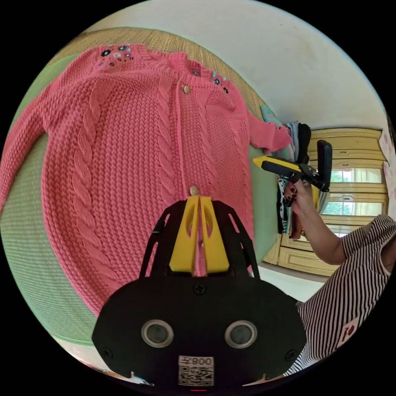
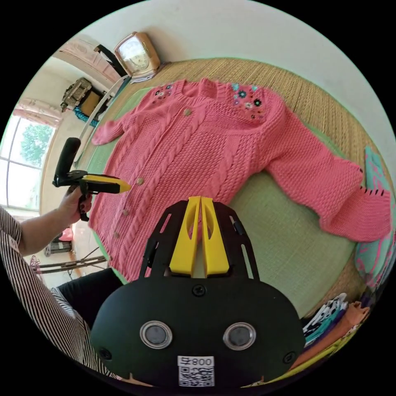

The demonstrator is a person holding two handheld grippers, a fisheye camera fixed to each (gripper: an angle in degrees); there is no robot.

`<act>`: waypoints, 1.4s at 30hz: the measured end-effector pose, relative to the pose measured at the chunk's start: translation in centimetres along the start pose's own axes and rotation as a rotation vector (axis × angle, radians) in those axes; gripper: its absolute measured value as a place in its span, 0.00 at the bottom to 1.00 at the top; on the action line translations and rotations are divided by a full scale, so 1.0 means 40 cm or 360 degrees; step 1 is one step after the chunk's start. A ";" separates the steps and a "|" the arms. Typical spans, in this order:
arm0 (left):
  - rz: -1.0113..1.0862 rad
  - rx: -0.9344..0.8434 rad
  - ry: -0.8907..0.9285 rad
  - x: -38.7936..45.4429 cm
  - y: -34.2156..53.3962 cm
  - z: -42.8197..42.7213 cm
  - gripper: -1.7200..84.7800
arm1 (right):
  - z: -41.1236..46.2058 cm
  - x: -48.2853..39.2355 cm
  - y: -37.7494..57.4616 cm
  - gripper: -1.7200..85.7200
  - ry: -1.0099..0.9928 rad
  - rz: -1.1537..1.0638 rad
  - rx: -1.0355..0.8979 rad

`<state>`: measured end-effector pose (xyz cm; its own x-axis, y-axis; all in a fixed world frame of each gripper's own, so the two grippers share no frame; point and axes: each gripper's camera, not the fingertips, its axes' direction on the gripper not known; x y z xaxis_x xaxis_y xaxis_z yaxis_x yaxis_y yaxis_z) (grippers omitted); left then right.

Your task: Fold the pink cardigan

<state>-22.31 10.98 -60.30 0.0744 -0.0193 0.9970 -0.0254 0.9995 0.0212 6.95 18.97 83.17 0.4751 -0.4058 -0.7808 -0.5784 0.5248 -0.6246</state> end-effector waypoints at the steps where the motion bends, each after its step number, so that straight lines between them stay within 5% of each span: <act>1: 0.0036 -0.0041 -0.0089 0.014 -0.012 0.008 0.02 | 0.025 0.000 -0.009 0.02 0.0065 -0.0029 -0.0071; 8: 0.0026 0.0058 0.0048 0.098 -0.009 -0.085 0.02 | 0.017 -0.079 0.079 0.02 0.0442 -0.0190 -0.0024; 16: 0.0356 0.0194 -0.0058 0.254 -0.222 -0.127 0.02 | -0.178 0.117 -0.085 0.02 0.0071 0.0056 0.0402; 24: 0.0391 0.0151 -0.0199 0.316 -0.263 -0.114 0.02 | -0.127 0.317 -0.216 0.02 0.0027 0.0210 0.0319; 30: 0.0280 0.0229 -0.0001 0.330 -0.233 -0.156 0.02 | -0.158 0.377 -0.157 0.02 -0.0068 0.0396 0.0462; 36: 0.0094 0.0564 -0.0199 0.313 -0.190 -0.314 0.02 | -0.264 0.341 -0.022 0.02 -0.0078 0.0299 0.0671; 42: -0.0129 0.0552 -0.0448 0.233 -0.185 -0.357 0.02 | -0.175 0.344 0.059 0.02 0.0243 0.0333 0.0387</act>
<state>-7.18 3.78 -52.21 -0.1827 -0.1514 0.9715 -0.3664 0.9274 0.0756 7.48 9.38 70.86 0.2477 -0.3679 -0.8962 -0.4692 0.7638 -0.4433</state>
